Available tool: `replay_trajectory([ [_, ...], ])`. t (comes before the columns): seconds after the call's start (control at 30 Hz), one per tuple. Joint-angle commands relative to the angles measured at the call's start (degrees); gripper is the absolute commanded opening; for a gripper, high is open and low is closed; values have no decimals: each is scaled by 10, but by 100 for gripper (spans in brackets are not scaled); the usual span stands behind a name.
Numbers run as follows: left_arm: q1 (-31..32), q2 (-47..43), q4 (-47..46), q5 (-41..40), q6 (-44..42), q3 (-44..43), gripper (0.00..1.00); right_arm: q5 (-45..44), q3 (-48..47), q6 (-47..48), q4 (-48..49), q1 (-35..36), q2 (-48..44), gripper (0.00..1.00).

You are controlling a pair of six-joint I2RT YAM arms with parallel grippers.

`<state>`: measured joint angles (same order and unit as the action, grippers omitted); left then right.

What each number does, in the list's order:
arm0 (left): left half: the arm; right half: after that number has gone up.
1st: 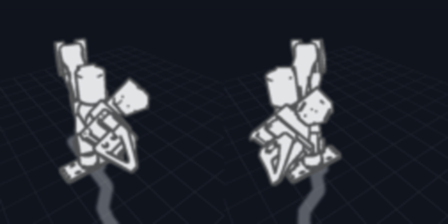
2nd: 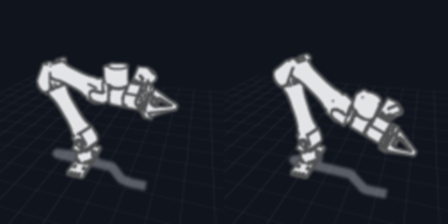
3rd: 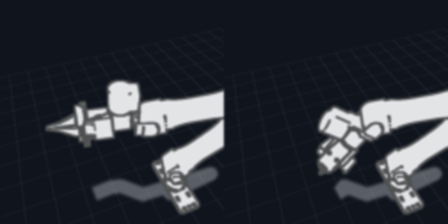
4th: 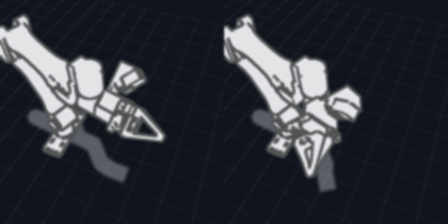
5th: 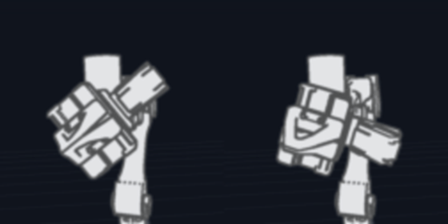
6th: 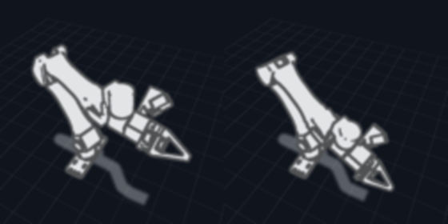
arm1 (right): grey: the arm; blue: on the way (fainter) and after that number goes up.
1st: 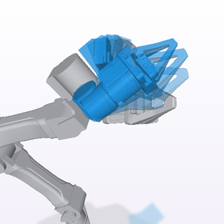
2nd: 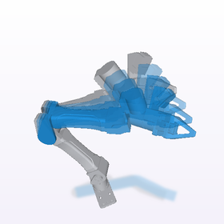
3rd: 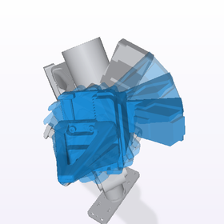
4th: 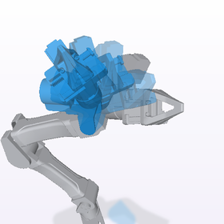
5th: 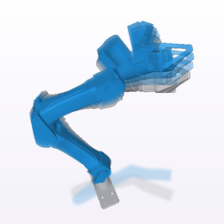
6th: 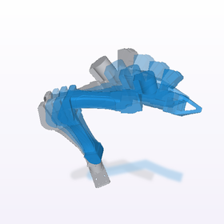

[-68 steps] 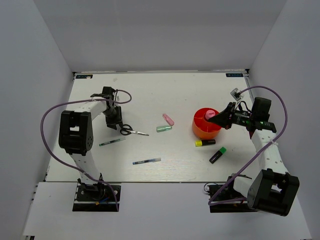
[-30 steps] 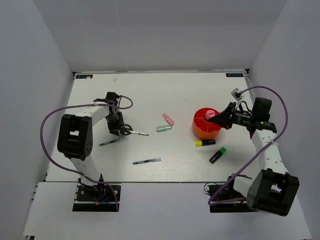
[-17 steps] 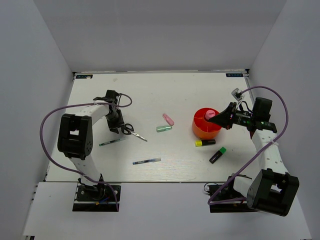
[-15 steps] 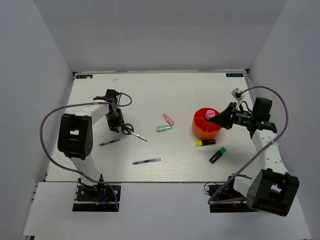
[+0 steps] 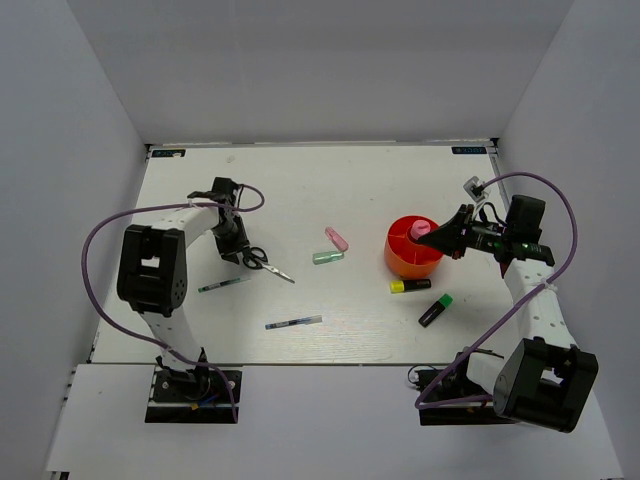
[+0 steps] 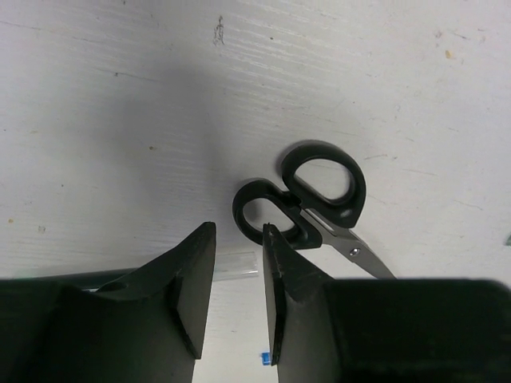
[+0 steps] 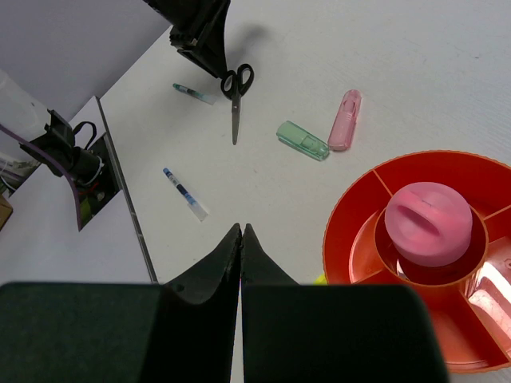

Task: Sort the stationery into containers
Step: Pick up the scissors from the center of the board.

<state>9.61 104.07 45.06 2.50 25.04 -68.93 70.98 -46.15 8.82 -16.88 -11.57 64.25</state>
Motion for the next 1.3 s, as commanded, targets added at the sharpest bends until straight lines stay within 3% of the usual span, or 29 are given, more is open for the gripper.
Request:
replay_trajectory([
  [0.0,3,5,-7,-15,8,-14,40,17,0,8,-5,-4,-6,2],
  [0.77,47,56,-45,-140,23,17,38,33,-3,8,-9,-15,-3,2],
  [0.9,46,61,-52,-135,22,28,30,38,-3,8,-10,-19,-4,2],
  [1.0,46,66,-63,-121,23,37,18,40,-5,8,-10,-22,-2,2],
  [1.03,46,68,-65,-116,21,39,9,42,-4,7,-11,-21,-4,2],
  [1.17,46,62,-81,-73,19,45,0,44,-6,6,-14,-29,-8,2],
  [1.23,48,49,-79,-65,17,38,0,46,-4,7,-16,-29,-10,8],
  [1.27,52,37,-74,-63,12,32,0,45,-4,9,-17,-32,-9,30],
])
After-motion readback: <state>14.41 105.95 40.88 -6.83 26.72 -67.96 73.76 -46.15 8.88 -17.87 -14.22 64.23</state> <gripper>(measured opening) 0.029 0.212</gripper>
